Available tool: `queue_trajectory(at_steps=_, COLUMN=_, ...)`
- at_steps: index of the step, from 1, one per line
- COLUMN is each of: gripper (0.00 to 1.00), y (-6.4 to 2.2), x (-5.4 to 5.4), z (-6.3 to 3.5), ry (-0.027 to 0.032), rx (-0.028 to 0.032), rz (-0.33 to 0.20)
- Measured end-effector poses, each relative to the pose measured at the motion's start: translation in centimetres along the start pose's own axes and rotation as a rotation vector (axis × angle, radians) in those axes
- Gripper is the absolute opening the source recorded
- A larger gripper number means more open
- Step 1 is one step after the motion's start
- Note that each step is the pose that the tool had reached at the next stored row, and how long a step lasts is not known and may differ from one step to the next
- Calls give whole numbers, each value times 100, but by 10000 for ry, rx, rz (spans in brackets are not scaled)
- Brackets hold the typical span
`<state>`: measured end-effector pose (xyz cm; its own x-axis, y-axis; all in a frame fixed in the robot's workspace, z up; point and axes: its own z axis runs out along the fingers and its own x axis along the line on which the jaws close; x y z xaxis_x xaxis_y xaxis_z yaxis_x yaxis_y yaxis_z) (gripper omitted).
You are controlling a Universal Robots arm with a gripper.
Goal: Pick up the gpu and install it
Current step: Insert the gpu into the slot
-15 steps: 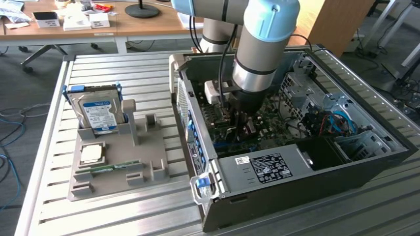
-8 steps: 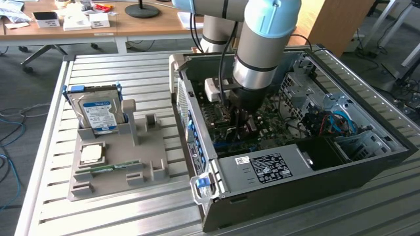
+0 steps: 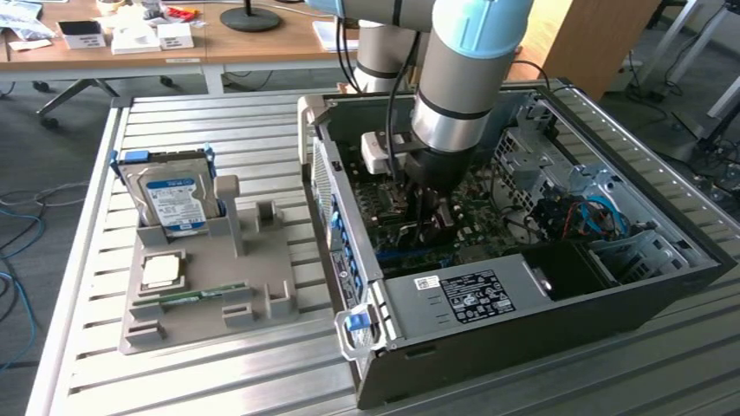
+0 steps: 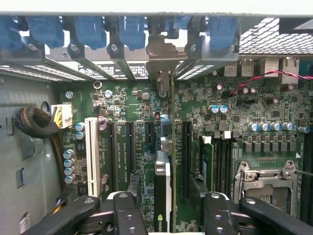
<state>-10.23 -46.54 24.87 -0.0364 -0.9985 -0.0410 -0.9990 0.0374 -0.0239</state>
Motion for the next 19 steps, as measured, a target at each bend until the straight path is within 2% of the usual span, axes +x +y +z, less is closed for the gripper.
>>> queue_trajectory(at_steps=4, gripper=52, y=-1, x=-2, z=-56, ry=3, rx=-2, rz=0)
queue_trajectory(at_steps=19, gripper=52, y=17, x=-1, z=-58, ry=5, rx=-2, rz=27)
